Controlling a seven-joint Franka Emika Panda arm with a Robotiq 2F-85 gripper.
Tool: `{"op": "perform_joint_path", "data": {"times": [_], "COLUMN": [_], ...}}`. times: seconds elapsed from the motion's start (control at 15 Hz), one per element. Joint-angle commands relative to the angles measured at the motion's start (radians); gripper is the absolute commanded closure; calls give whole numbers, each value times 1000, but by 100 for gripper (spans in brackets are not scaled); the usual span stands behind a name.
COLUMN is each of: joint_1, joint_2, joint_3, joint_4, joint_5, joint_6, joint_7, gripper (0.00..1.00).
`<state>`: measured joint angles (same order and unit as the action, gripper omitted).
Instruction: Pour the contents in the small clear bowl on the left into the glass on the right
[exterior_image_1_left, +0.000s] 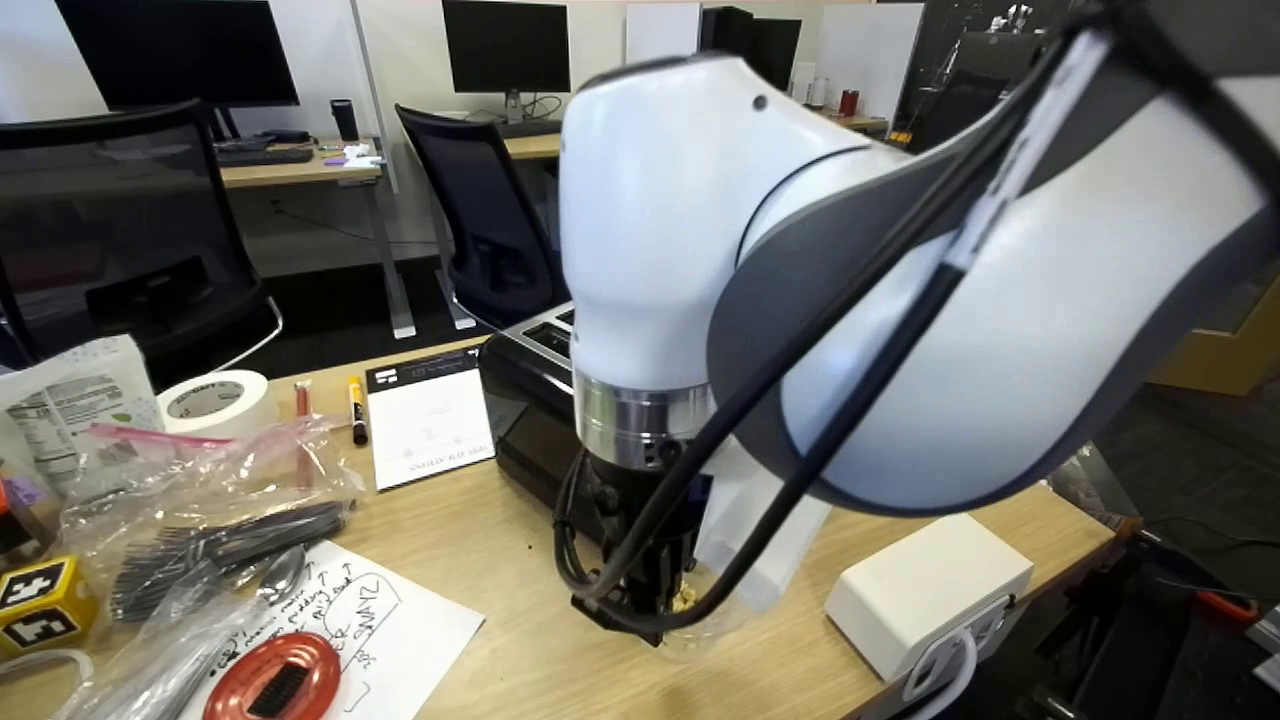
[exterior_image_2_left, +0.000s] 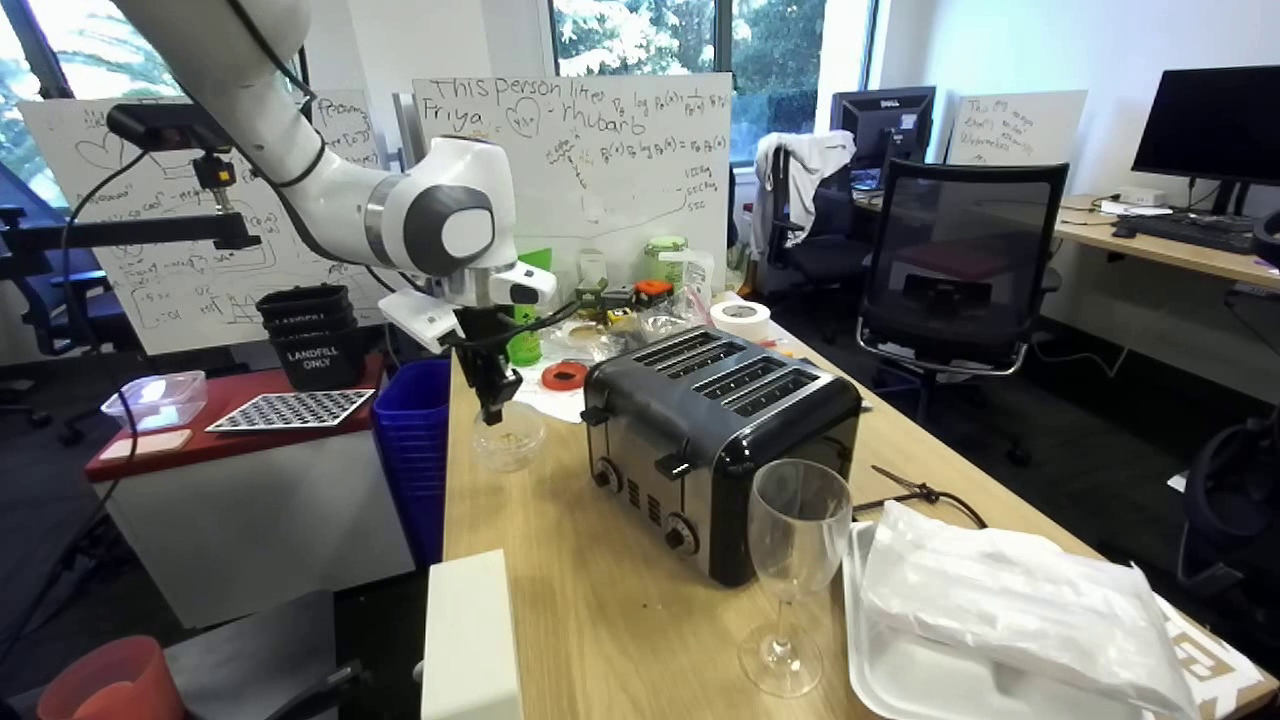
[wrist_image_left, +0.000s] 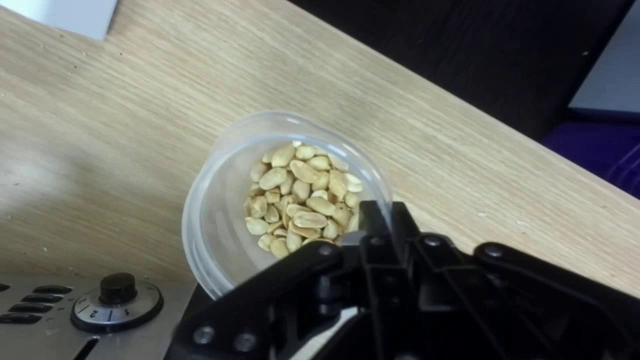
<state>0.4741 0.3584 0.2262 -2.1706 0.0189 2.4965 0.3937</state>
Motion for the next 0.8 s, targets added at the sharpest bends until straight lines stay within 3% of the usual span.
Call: {"op": "perform_joint_path", "data": {"times": [0.0, 0.27, 0.73], "joint_1": [-79, -154, -212], "joint_2": [-110, -207, -362], "joint_3": [68, 127, 104], "joint_4": [-118, -174, -223], "joint_5": [133, 343, 603], "joint_6": [128, 267, 246], "joint_7": [-100, -277, -615], "gripper": [98, 98, 98]}}
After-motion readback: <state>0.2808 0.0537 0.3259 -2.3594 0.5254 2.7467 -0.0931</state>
